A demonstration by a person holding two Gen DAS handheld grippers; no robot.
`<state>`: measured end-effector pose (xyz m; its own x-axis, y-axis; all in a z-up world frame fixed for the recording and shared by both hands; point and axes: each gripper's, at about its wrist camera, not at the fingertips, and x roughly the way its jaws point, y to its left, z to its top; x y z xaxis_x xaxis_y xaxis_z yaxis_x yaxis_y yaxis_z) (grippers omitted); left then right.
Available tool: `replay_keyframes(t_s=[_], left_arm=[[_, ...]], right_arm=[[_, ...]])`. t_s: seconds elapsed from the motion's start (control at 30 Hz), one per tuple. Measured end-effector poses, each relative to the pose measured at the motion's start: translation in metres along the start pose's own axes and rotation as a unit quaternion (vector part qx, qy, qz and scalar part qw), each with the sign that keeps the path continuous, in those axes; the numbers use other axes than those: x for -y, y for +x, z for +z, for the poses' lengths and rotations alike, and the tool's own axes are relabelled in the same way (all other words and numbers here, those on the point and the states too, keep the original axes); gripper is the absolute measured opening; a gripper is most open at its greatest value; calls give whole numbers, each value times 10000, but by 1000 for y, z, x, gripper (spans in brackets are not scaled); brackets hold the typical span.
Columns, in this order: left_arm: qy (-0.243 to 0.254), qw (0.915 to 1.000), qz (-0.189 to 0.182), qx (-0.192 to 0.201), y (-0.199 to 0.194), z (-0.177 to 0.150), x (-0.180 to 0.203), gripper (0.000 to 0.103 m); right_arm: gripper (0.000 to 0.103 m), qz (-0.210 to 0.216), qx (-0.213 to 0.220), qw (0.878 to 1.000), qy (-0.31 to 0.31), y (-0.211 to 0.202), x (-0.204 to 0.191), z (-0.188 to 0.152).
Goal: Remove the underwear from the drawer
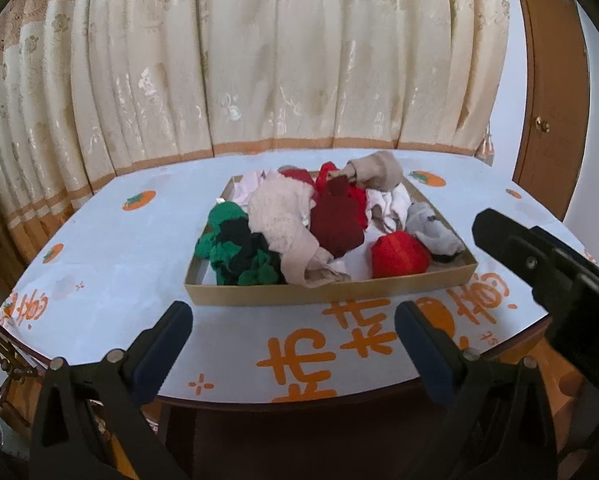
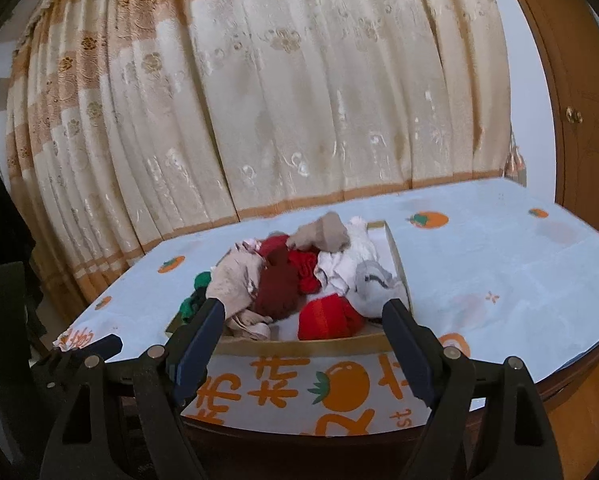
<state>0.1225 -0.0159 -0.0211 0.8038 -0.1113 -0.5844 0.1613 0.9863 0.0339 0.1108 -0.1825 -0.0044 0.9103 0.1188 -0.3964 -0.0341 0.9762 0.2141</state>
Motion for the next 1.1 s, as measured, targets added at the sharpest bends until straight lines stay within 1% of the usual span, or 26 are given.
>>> replay_keyframes(t_s=[0.07, 0.17, 0.27, 0.33, 0.47, 0.6, 0.7, 0.9, 1.0, 1.1], left_arm=[[-23, 10000, 6, -7, 5, 2, -1, 103], [-2, 10000, 33, 26, 9, 4, -2, 103], [-20, 9999, 35, 118, 7, 2, -5, 103], [-65, 9999, 17, 117, 4, -2, -8, 103], [-70, 9999, 6, 143, -8, -12, -10, 103], [-70, 9997, 48, 209, -25, -20, -12, 103], [-116, 9996, -14, 250, -42, -25, -13, 103], [-48, 9993, 78, 359, -76, -40, -6, 103], [-2, 9990, 10, 442, -96, -48, -3, 103], [59, 9983, 137, 559, -116, -56, 0, 103]], right_arm=[[83, -5, -70, 10000, 42, 9, 3, 1], [83, -71, -66, 9999, -48, 17, 4, 3], [83, -50, -5, 10000, -35, 14, 4, 0], [83, 2, 47, 10000, 5, 10, 5, -4], [83, -31, 60, 10000, -5, -2, 4, -14], [83, -94, 163, 9997, -175, -25, -2, -20], [83, -142, 236, 9994, -227, -43, -6, -23], [83, -164, 413, 9987, -258, -83, -16, -36], [83, -192, 455, 9984, -281, -103, -21, -43], [83, -253, 507, 9980, -271, -124, -23, -49]])
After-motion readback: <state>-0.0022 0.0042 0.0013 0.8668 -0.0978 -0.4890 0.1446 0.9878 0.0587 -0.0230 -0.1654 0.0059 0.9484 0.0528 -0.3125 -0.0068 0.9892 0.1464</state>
